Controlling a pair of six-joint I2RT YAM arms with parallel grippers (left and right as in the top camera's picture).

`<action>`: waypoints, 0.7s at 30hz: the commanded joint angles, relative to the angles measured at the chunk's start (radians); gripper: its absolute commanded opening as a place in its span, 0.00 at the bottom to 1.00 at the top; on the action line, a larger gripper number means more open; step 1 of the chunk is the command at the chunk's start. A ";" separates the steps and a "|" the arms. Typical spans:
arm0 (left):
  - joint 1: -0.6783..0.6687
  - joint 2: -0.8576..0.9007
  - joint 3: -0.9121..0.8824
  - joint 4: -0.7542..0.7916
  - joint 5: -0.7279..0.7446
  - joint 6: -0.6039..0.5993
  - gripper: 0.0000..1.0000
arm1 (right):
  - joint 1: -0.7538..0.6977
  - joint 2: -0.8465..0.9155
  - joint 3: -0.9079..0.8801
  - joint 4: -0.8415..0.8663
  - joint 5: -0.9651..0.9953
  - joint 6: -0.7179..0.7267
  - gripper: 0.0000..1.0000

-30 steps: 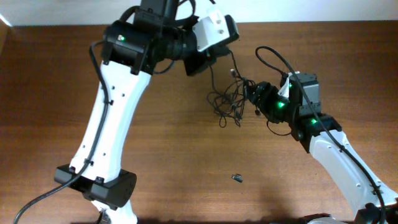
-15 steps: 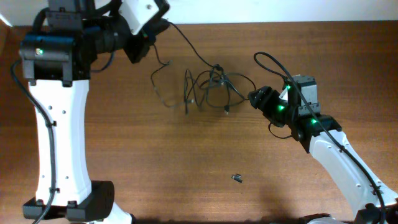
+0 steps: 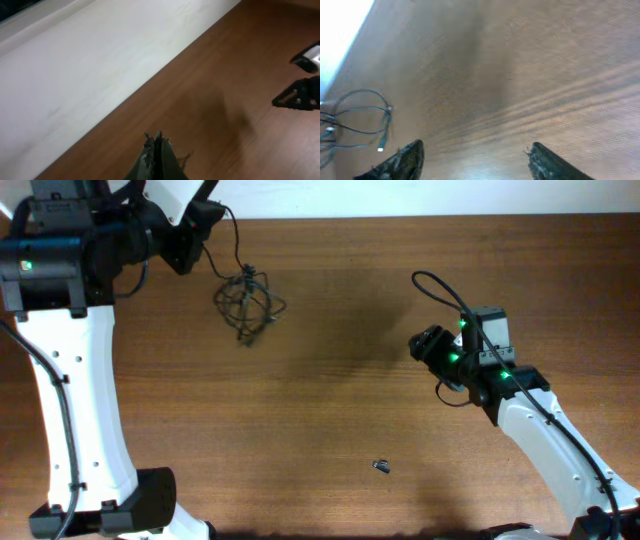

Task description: Untangle cables

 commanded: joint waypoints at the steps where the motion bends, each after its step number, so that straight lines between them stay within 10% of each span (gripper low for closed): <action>1: -0.029 -0.023 0.011 -0.044 0.129 -0.023 0.00 | 0.004 -0.001 -0.002 0.110 -0.138 -0.012 0.62; 9: -0.214 -0.015 0.011 -0.083 0.152 -0.019 0.01 | 0.005 -0.001 -0.002 0.468 -0.438 -0.008 0.77; 21: -0.430 0.060 0.011 0.099 0.141 -0.013 0.00 | 0.028 -0.001 -0.002 0.478 -0.562 -0.008 0.80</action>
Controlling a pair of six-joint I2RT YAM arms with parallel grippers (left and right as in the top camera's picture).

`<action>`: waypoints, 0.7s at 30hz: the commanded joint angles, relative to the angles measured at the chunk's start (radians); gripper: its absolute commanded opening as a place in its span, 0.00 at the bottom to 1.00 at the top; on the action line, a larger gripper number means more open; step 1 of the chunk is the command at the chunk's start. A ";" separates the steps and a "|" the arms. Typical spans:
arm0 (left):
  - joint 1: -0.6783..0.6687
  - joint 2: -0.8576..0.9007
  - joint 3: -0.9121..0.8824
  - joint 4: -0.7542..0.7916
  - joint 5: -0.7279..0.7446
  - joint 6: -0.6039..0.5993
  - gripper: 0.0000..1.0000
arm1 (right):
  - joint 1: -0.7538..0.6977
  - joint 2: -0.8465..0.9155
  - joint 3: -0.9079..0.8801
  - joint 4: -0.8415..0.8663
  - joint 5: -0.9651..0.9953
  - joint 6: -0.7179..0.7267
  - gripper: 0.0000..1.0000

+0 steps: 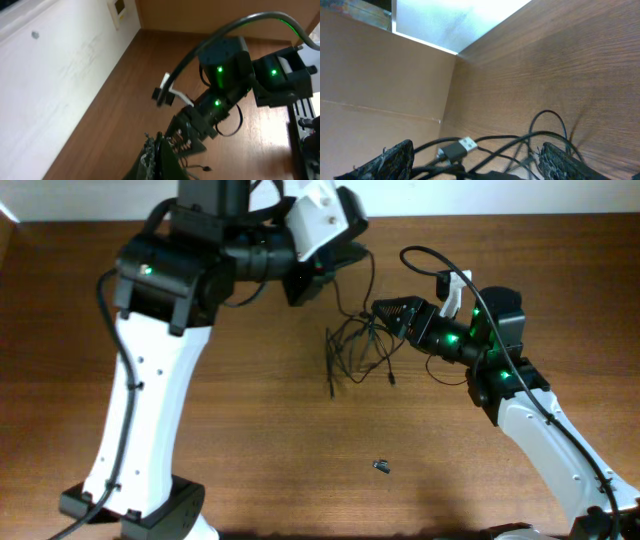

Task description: Untangle cables

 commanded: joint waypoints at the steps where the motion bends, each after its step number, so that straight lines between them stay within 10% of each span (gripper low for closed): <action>1: -0.022 0.046 0.011 0.056 0.014 -0.003 0.00 | 0.037 -0.001 0.000 0.003 -0.047 -0.013 0.80; 21: -0.022 0.055 0.011 0.122 -0.223 -0.004 0.00 | 0.140 -0.001 0.000 0.003 -0.124 -0.016 0.64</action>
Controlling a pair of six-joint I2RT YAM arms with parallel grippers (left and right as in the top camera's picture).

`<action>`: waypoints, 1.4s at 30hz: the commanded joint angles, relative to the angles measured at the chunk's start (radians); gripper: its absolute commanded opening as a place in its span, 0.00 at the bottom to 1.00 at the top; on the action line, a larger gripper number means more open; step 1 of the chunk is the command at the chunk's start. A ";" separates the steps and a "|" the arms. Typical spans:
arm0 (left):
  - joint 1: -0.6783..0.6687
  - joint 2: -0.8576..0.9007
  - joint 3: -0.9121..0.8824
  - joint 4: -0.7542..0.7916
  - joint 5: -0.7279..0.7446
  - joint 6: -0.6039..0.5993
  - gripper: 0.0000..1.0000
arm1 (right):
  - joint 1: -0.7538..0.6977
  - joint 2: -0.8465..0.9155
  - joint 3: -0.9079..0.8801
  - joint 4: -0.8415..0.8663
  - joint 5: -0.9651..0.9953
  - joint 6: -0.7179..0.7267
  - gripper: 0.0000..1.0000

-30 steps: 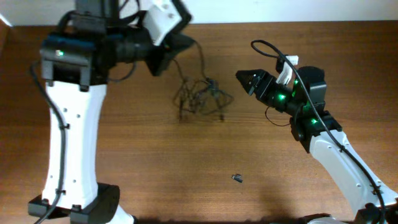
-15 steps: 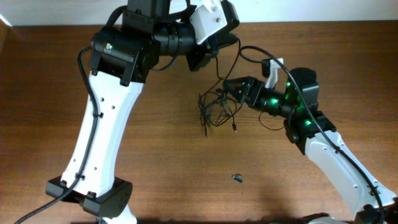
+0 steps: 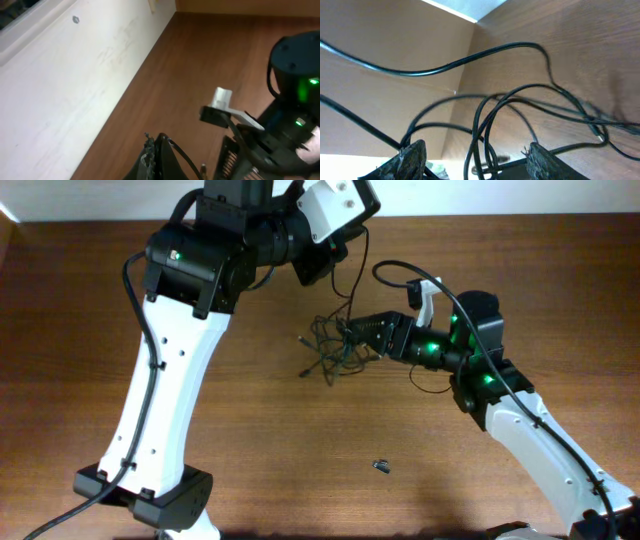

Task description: Untangle cables

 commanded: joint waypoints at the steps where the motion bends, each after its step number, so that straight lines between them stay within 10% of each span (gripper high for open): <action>1: -0.002 0.002 0.011 0.032 -0.012 -0.009 0.00 | 0.049 -0.001 0.000 0.003 -0.038 -0.016 0.64; 17: -0.002 0.004 0.011 0.019 -0.004 -0.078 0.00 | 0.111 -0.001 0.000 0.003 0.172 -0.124 0.62; 24: -0.003 0.004 0.011 -0.065 0.005 -0.078 0.02 | 0.111 -0.001 0.000 0.011 0.427 -0.119 0.82; 35: -0.003 0.004 0.011 -0.120 0.294 -0.078 0.01 | 0.111 -0.001 0.000 0.021 0.627 -0.120 0.82; 38: -0.005 0.004 0.011 -0.141 0.297 -0.077 0.00 | 0.111 -0.001 0.000 0.016 0.671 -0.120 0.61; 42: -0.005 0.004 0.011 -0.140 0.297 -0.077 0.00 | 0.111 -0.001 0.000 -0.058 0.704 -0.121 0.06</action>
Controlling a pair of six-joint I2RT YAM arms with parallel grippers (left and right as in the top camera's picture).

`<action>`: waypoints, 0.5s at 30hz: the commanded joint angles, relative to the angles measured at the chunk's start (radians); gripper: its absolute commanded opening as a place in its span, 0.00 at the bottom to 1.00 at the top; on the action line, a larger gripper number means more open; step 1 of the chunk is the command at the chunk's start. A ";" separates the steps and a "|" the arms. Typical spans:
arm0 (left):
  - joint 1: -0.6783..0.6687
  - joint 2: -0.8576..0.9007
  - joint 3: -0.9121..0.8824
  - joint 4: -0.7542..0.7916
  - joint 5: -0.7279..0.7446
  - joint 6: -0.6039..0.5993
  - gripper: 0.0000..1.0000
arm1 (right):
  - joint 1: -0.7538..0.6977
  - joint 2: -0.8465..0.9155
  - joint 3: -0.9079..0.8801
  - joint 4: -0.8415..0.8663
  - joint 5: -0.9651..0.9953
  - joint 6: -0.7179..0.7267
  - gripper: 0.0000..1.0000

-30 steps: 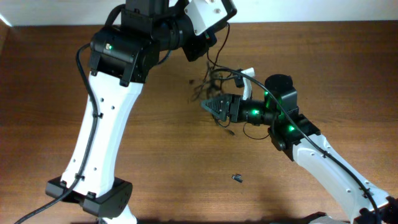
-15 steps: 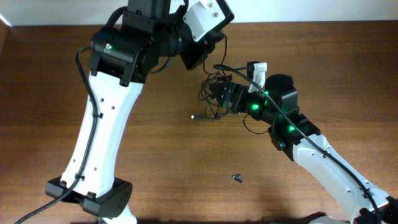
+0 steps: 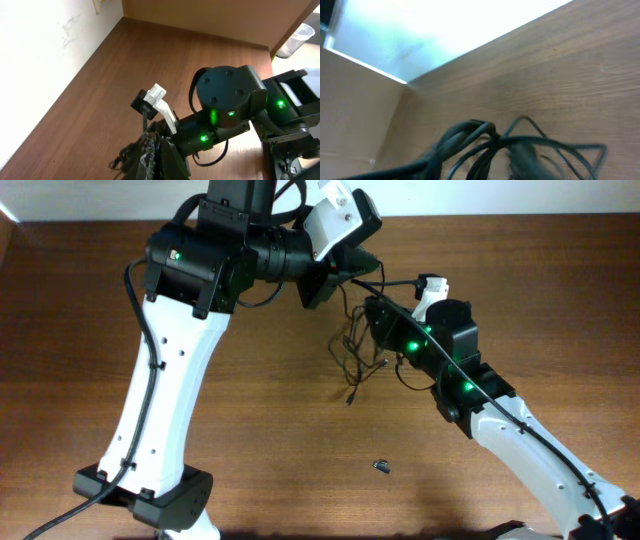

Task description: Untangle cables

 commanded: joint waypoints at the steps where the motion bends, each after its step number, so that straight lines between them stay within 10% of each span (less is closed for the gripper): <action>1: -0.005 0.004 0.011 0.003 0.042 -0.006 0.00 | 0.005 -0.001 0.000 -0.068 0.070 0.002 0.04; 4: -0.002 0.004 0.011 0.019 -0.060 -0.006 0.00 | 0.003 -0.001 0.000 -0.163 0.107 0.002 0.04; 6: -0.001 0.004 0.011 0.019 -0.208 -0.006 0.21 | -0.017 -0.002 0.000 -0.203 0.106 0.002 0.04; 7: -0.001 0.004 0.011 0.013 -0.286 -0.006 0.39 | -0.030 -0.002 0.000 -0.210 0.102 0.003 0.04; 8: -0.001 0.004 0.011 0.004 -0.347 -0.006 1.00 | -0.053 -0.002 0.000 -0.212 0.080 0.003 0.04; 15: -0.001 0.004 0.011 -0.070 -0.492 -0.006 0.99 | -0.229 -0.003 0.000 0.019 -0.410 0.002 0.04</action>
